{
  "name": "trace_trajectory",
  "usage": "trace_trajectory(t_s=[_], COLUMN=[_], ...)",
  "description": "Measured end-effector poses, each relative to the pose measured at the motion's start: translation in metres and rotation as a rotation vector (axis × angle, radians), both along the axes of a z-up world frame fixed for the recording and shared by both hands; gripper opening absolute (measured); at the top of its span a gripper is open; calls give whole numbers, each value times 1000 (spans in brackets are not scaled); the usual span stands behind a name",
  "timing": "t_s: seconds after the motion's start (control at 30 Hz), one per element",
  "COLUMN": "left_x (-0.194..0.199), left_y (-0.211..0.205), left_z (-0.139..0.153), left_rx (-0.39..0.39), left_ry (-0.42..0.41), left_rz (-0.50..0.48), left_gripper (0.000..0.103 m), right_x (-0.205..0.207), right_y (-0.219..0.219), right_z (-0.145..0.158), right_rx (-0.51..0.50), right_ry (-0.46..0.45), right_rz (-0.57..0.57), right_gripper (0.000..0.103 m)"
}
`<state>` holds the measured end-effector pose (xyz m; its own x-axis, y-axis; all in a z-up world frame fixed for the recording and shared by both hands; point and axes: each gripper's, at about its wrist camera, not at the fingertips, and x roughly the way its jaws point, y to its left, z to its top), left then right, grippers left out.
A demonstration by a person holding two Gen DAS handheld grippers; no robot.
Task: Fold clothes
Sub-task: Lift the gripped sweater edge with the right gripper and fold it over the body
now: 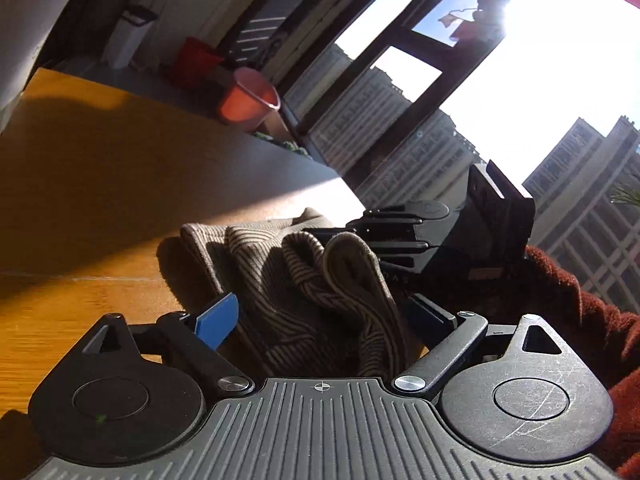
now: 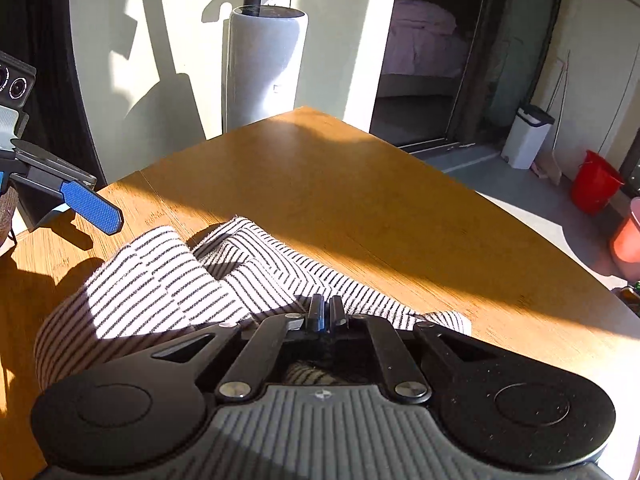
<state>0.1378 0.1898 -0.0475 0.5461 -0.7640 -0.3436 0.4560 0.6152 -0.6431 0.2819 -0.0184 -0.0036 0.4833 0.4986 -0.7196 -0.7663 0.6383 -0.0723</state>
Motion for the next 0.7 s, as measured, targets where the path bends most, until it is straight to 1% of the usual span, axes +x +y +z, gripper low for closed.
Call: trace_trajectory(t_s=[0.03,0.07,0.17,0.23,0.27,0.3,0.33,0.37,0.4,0.43,0.47,0.5,0.53,0.57,0.7], left_x=[-6,-7,-3,6,10,14,16,18,20,21,22,24,26,28,36], left_y=[1,-7,-40,-73,-86,-99,-108,-109,-108,-108,-105,-102,-99,-96,-86], left_z=[6,9,12,4,0,-4,-7,-7,-7,-7,-8,-8,-10,-12,-21], left_rx=[-22,-20,9,90,141,194,243,245,239,233,221,207,187,165,93], left_ry=[-24,-30,-27,-8,-6,-5,-7,-3,2,7,16,25,38,53,105], left_rz=[-9,-27,-86,-108,-100,-88,-69,-59,-50,-42,-36,-30,-26,-22,-7], left_gripper=[101,103,103,103,103,100,85,81,81,76,72,69,68,67,63], right_x=[0,1,2,0,-1,-4,-9,-15,-21,-28,-36,-45,-53,-59,-75], right_y=[-4,-7,-10,-14,-17,-23,-36,-50,-67,-86,-101,-115,-127,-135,-152], right_z=[-1,-2,-1,4,7,14,26,39,51,63,69,72,72,67,30], right_rx=[11,22,54,76,88,111,159,216,279,338,365,365,356,344,383], right_ry=[9,19,40,38,35,28,12,-6,-26,-49,-81,-122,-156,-158,-47], right_rz=[-2,-5,-26,-45,-55,-64,-75,-93,-119,-155,-188,-220,-250,-271,-306], right_gripper=[4,4,4,4,4,4,6,11,17,32,51,60,72,73,73])
